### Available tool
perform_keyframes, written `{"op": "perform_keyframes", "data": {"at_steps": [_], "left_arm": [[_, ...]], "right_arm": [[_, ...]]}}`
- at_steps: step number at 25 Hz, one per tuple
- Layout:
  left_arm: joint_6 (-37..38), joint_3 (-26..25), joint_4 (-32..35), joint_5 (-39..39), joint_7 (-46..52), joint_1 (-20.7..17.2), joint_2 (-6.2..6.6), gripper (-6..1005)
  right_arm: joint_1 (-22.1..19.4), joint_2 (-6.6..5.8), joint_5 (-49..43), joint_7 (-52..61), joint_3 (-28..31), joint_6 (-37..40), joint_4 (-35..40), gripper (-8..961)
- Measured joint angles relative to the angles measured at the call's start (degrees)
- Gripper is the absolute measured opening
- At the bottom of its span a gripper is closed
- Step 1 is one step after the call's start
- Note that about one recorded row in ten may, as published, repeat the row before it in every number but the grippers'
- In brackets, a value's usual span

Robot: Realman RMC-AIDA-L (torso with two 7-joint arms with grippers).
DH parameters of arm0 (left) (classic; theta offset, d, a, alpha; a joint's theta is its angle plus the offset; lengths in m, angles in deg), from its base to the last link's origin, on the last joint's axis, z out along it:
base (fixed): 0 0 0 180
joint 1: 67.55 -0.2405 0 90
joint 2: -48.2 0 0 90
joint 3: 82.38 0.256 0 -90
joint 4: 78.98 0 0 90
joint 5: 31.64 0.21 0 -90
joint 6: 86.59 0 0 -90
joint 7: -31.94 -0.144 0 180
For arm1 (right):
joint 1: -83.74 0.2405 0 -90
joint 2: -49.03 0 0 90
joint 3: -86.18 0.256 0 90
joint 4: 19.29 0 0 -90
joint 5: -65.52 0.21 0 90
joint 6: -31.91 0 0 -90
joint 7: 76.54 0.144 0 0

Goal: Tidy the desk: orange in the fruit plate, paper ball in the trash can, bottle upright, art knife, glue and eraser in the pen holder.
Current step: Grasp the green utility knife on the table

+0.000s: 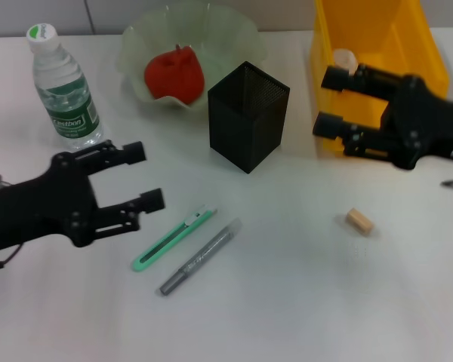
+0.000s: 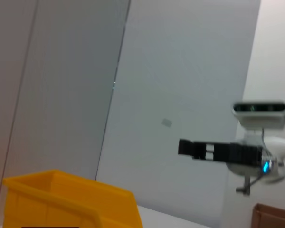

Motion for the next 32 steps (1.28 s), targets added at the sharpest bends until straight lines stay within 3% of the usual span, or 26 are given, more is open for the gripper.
{"op": "perform_keyframes", "data": {"at_steps": [2,3,4,7,8,12,14,19,20,25,32], "left_arm": [[0.0,0.0,0.0,0.0,0.0,0.0,0.00,772],[-1.3,-0.1,0.0,2.4,-1.4,0.7,-1.75,772],[-1.8,0.3,-0.6,1.4,-2.5,1.4,-2.79,772],[-2.0,0.7,-3.6,0.6,-3.9,3.0,-2.85,772],[-2.5,0.5,-5.6,0.7,-4.6,3.7,-2.56,772],[-3.6,0.5,-6.3,1.1,-5.7,3.4,-2.53,772],[-4.7,0.8,-6.6,1.2,-6.0,3.4,-2.60,772],[-4.9,0.8,-6.9,1.3,-6.0,3.3,-2.61,772],[-4.9,0.6,-7.2,1.3,-6.0,3.3,-2.58,772],[-5.0,0.5,-7.3,1.4,-6.0,3.2,-2.61,772],[-5.1,0.5,-7.3,1.2,-6.0,3.2,-2.64,772]], "right_arm": [[-0.6,0.86,-6.8,5.1,4.6,0.5,6.7,730],[-1.2,2.53,-11.9,7.8,7.5,0.7,12.1,730],[-1.2,2.53,-11.9,7.8,7.5,0.7,12.1,730],[-2.3,5.40,-19.5,12.8,10.7,0.6,21.7,730],[-2.8,6.70,-24.9,18.3,11.7,0.5,29.0,731],[0.8,6.68,-42.5,49.9,12.0,1.0,50.8,731],[2.7,6.67,-53.4,58.2,10.8,1.5,57.2,731],[5.4,6.70,-64.6,66.5,7.3,3.1,60.1,731],[7.6,6.74,-69.8,69.8,5.6,5.4,59.4,731],[10.8,6.87,-75.9,72.7,2.1,6.9,53.5,731],[11.6,6.89,-77.1,73.0,1.3,5.3,48.5,731]]}}
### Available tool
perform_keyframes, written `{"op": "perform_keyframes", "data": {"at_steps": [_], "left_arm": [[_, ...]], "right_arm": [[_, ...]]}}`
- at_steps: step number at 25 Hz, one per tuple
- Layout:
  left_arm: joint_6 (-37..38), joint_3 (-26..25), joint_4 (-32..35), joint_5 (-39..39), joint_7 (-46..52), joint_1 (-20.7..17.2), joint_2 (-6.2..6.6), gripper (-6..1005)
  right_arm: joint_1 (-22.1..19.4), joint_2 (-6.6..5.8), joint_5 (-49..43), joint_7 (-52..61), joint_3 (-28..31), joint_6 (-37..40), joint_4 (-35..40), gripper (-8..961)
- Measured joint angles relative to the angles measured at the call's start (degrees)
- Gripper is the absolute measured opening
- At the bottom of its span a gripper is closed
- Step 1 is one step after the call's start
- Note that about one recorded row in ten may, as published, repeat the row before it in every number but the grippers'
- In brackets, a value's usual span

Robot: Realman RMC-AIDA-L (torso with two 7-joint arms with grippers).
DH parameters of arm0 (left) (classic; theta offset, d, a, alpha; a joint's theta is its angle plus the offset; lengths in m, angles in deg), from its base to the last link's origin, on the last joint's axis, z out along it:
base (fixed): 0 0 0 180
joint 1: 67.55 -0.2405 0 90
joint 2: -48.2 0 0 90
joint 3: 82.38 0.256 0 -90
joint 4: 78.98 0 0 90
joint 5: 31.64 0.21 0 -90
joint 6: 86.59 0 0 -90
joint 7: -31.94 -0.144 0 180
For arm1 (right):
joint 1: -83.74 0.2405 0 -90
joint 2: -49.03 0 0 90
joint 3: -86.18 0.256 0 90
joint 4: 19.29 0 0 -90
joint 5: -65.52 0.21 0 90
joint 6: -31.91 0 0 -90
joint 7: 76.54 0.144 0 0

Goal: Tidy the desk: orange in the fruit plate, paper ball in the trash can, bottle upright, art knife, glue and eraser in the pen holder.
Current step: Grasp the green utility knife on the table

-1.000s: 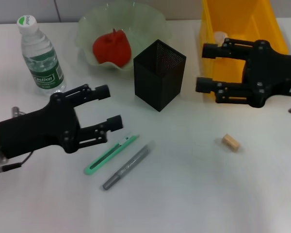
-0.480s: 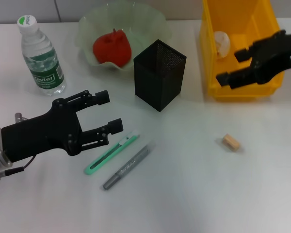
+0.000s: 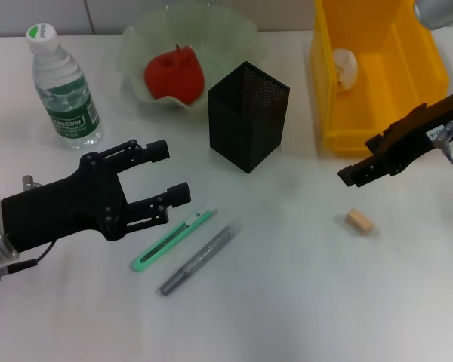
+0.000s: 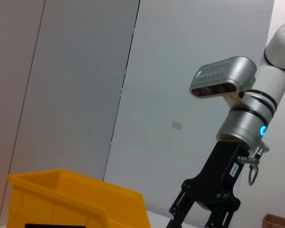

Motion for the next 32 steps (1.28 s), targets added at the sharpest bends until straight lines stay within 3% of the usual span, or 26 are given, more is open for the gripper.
{"op": "perform_keyframes", "data": {"at_steps": [9,16,19,20,21,23,25,28,32], "left_arm": [[0.0,0.0,0.0,0.0,0.0,0.0,0.03,773],[-0.3,-1.6,0.0,-0.2,0.0,-0.2,0.10,773],[-1.1,-3.4,0.3,-0.1,0.3,-0.5,0.20,773],[-1.1,-3.4,0.3,-0.1,0.3,-0.5,0.20,773],[-1.5,-3.3,0.6,0.2,0.6,-0.5,0.28,773],[-1.6,-3.2,1.1,0.2,0.8,-0.5,0.32,773],[-1.9,-3.0,4.5,0.5,4.1,-0.6,0.37,773],[-2.0,-2.9,6.1,0.8,5.9,-0.6,0.37,773],[-2.4,-2.6,14.7,6.2,16.1,0.2,0.22,772]], "right_arm": [[-0.2,0.21,1.0,-1.7,-1.3,-3.8,-3.2,730],[-7.8,0.30,18.1,-15.6,-3.1,-13.6,-5.7,730],[-12.7,0.28,29.5,-27.5,-2.4,-20.1,-13.1,730],[-12.7,0.28,29.5,-27.5,-2.4,-20.1,-13.1,730],[-15.1,0.27,36.9,-35.7,-2.1,-21.6,-17.5,731],[-16.1,0.25,41.2,-40.2,-1.6,-21.8,-20.0,731],[-18.6,0.12,57.8,-59.1,2.0,-19.1,-32.0,731],[-18.8,0.08,63.4,-66.9,4.4,-16.1,-38.4,731],[-17.8,0.07,67.0,-73.1,7.8,-13.2,-46.0,730]]}}
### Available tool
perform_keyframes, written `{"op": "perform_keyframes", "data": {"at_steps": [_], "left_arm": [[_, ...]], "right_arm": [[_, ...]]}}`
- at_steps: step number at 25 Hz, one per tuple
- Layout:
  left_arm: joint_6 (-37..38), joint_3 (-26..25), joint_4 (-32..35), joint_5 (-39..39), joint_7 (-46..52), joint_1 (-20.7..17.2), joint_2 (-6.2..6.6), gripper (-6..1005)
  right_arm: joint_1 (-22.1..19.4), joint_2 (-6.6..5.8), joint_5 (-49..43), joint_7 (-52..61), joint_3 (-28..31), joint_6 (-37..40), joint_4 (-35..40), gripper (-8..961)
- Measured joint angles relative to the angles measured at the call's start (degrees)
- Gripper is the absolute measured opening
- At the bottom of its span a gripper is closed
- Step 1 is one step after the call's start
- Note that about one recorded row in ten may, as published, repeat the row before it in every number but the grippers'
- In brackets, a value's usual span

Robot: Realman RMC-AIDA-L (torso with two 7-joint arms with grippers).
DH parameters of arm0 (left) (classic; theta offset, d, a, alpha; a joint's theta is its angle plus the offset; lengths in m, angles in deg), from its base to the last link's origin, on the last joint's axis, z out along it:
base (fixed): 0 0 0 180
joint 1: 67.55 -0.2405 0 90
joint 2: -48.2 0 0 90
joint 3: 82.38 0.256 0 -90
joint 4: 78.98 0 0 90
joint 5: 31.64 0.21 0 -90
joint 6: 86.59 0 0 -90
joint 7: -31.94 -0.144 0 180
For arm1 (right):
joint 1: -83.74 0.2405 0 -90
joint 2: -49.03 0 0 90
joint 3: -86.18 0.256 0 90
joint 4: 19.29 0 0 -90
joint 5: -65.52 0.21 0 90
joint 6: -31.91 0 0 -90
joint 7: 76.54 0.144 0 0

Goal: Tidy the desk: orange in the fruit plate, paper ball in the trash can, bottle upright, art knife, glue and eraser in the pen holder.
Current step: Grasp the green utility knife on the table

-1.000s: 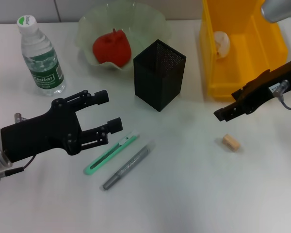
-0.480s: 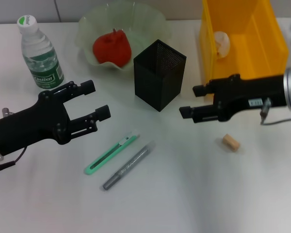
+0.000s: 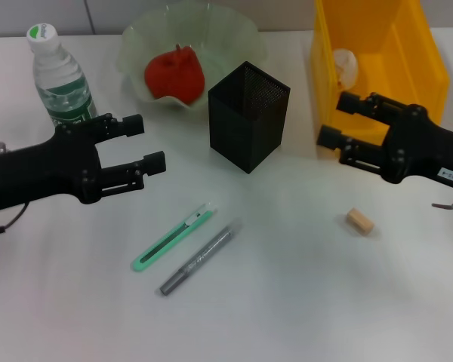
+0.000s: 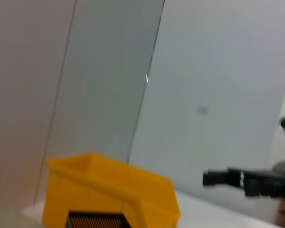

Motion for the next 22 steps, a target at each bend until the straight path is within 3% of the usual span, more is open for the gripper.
{"op": "perform_keyframes", "data": {"at_steps": [1,2,3,5,6,7,8,11,12,13,19,21,22], "left_arm": [[0.0,0.0,0.9,0.6,1.2,0.2,-0.01,772],[0.1,0.3,6.8,5.0,9.9,1.7,-0.04,772],[0.1,0.3,6.8,5.0,9.9,1.7,-0.04,771],[1.2,1.1,15.1,11.1,22.1,4.1,-0.04,769],[1.8,3.6,20.7,14.8,30.4,5.5,-0.01,768],[1.8,3.6,20.7,14.8,30.4,5.5,-0.01,767],[2.0,6.7,26.1,18.8,37.8,6.7,0.04,766],[2.3,13.1,33.3,26.1,49.0,8.9,-0.19,762],[2.3,13.1,33.3,26.1,49.0,8.9,-0.19,761],[2.5,17.3,36.2,29.2,54.1,10.2,-0.34,759],[2.7,25.7,39.4,32.9,62.2,12.5,-0.43,752],[1.2,32.3,40.4,37.5,67.9,14.2,-0.72,749],[1.2,32.3,40.4,37.5,67.9,14.2,-0.72,748]], "right_arm": [[0.4,-0.02,0.1,-0.4,0.8,0.2,-1.7,730],[1.2,-0.11,0.2,-0.5,2.0,0.2,-4.2,730],[1.2,-0.11,0.2,-0.5,2.0,0.2,-4.2,730],[1.7,-0.16,0.1,-0.7,2.4,0.0,-5.5,730],[1.7,-0.16,0.1,-0.7,2.4,-0.2,-5.6,730],[1.7,-0.16,0.1,-0.7,2.4,-0.2,-5.6,730],[1.8,-0.12,0.1,-0.7,2.4,-0.2,-5.7,730],[2.1,-0.08,0.1,-0.8,2.4,-0.6,-6.0,731],[2.1,-0.08,0.1,-0.8,2.4,-0.6,-6.0,731],[2.6,-0.03,0.1,-0.8,2.4,-0.8,-6.8,731],[3.9,-0.04,0.2,-1.2,2.5,-0.9,-9.4,731],[4.5,-0.06,0.2,-1.8,2.4,-1.0,-10.3,730],[4.8,-0.07,0.3,-1.9,2.4,-1.1,-10.6,730]]}}
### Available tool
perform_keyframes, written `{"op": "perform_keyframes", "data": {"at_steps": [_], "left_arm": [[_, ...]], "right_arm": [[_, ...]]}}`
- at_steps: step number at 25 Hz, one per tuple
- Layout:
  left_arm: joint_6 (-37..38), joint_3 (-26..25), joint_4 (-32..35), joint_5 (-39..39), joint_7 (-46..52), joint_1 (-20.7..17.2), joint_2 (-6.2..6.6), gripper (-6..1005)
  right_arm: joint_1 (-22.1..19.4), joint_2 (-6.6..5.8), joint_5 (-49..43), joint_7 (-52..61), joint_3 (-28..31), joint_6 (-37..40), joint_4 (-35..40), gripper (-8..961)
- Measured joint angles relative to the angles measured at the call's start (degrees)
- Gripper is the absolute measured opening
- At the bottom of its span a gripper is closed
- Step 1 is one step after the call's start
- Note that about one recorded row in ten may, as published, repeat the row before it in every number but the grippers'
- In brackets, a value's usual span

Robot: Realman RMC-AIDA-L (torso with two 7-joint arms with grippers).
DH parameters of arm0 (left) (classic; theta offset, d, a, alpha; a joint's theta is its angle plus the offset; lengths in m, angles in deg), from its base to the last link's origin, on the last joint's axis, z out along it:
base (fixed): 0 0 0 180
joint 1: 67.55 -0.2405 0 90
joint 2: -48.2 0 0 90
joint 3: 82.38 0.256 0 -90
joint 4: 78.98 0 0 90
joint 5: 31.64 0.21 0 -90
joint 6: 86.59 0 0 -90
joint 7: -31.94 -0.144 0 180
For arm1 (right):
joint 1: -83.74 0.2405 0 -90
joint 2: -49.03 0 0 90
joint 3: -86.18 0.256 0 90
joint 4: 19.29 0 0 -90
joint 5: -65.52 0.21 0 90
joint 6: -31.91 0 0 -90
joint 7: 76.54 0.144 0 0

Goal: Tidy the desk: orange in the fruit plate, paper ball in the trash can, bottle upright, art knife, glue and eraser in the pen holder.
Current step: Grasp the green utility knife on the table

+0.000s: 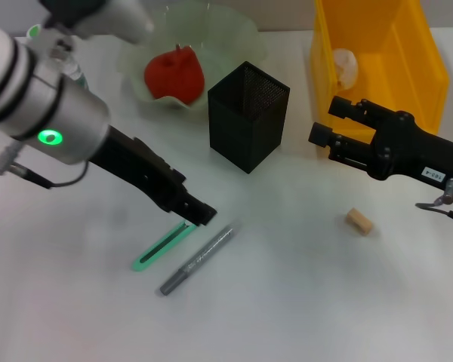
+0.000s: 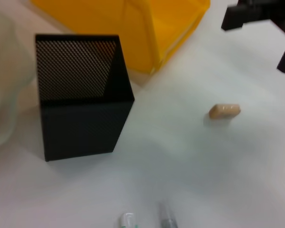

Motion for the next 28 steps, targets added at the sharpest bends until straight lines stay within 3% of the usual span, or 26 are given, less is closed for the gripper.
{"op": "perform_keyframes", "data": {"at_steps": [5,18,25,26,28], "left_arm": [[-4.1,6.2,-1.6,2.3,3.6,0.9,-0.12,742],[-12.3,7.9,-13.1,6.0,3.6,1.2,-0.11,726],[-12.8,8.0,-13.8,6.0,3.4,1.2,-0.11,717],[-14.7,11.5,-14.4,6.1,3.4,0.8,-0.11,716],[-15.0,13.0,-14.4,6.3,3.7,0.9,-0.11,714]], "right_arm": [[0.6,-0.03,0.0,-0.3,-0.1,-0.7,-0.9,730],[1.6,-0.03,0.1,-0.4,-0.3,-1.3,-2.7,730],[2.1,-0.04,0.1,-0.4,-0.5,-1.3,-3.2,730],[2.2,-0.04,0.1,-0.4,-0.5,-1.3,-3.2,731],[2.2,-0.03,0.1,-0.4,-0.5,-1.3,-3.3,731]]}}
